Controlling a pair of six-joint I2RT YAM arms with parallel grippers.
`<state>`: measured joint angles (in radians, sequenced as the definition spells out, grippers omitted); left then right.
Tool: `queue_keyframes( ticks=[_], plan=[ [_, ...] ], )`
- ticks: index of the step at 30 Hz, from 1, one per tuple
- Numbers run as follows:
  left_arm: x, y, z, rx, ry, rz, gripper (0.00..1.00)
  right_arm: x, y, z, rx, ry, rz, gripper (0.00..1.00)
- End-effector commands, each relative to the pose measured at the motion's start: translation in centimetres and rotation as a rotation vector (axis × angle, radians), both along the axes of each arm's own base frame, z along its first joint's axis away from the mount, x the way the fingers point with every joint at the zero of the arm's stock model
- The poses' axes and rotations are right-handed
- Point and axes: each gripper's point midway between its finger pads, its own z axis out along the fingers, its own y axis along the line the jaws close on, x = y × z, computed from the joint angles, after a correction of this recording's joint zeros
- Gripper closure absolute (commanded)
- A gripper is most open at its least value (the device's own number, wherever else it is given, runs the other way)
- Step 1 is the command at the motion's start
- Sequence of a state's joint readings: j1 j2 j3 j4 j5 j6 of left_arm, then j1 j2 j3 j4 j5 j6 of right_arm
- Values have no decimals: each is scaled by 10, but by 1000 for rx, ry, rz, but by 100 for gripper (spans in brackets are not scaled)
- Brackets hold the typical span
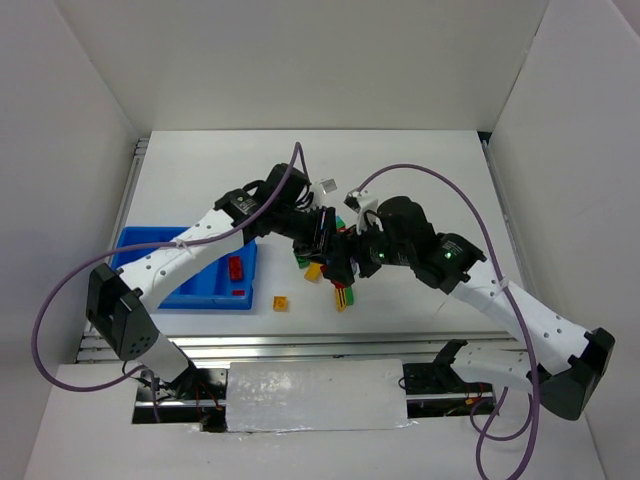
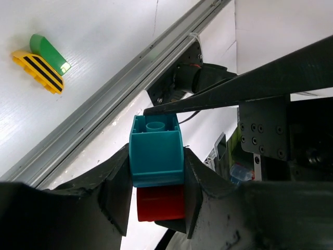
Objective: Sort the legos into containers by color
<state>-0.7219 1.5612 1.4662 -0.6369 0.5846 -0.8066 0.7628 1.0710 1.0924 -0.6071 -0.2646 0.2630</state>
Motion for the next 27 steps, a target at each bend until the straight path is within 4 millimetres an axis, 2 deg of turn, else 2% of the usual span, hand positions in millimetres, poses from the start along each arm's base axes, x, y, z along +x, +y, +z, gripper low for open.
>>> queue_keyframes(
  ticks=[1, 2, 3, 4, 5, 8, 9, 14, 15, 16, 17, 19, 20, 21, 22, 23, 25, 27],
  plan=[
    [-3, -5, 2, -14, -25, -40, 96, 0, 17, 40, 107, -91, 59, 88],
    [1, -4, 4, -9, -38, -25, 100, -1, 17, 39, 108, -92, 58, 83],
    [2, -3, 5, -4, -47, -19, 100, -2, 17, 39, 114, -94, 59, 69],
    [4, -2, 8, -5, -62, -9, 100, -1, 17, 42, 131, -100, 51, 16],
    [5, -2, 11, -4, -76, -5, 100, -3, 14, 41, 140, -106, 39, 1],
    [13, 5, 14, 33, -132, 23, 100, -3, 3, 48, 170, -134, -5, 0],
    [16, 6, 18, 35, -154, 28, 100, -5, -1, 43, 165, -125, -6, 0],
    [23, 13, 23, 17, -240, -16, 100, -28, -23, 53, 269, -121, 108, 0],
    [21, 13, 26, 0, -256, -42, 100, -24, -32, 55, 286, -125, 91, 0],
    [13, 11, 33, -37, -273, -86, 100, -34, -32, 57, 316, -109, 152, 0],
    [11, 13, 31, -47, -296, -117, 100, -38, -35, 57, 333, -113, 166, 0],
    [1, 12, 47, -123, -368, -180, 100, -45, -39, 62, 378, -102, 216, 0],
    [-9, 13, 45, -155, -384, -233, 100, -45, -40, 60, 390, -86, 224, 1],
    [-16, 14, 62, -211, -452, -256, 100, -46, -41, 61, 402, -77, 234, 1],
    [-19, 15, 66, -234, -481, -270, 100, -42, -44, 64, 421, -80, 222, 4],
    [-25, 18, 62, -249, -484, -285, 100, -44, -43, 63, 436, -61, 241, 5],
    [-34, 20, 75, -307, -531, -314, 100, -44, -42, 68, 455, -59, 253, 8],
    [-46, 19, 76, -348, -509, -362, 100, -46, -39, 74, 478, -51, 291, 8]
  ],
)
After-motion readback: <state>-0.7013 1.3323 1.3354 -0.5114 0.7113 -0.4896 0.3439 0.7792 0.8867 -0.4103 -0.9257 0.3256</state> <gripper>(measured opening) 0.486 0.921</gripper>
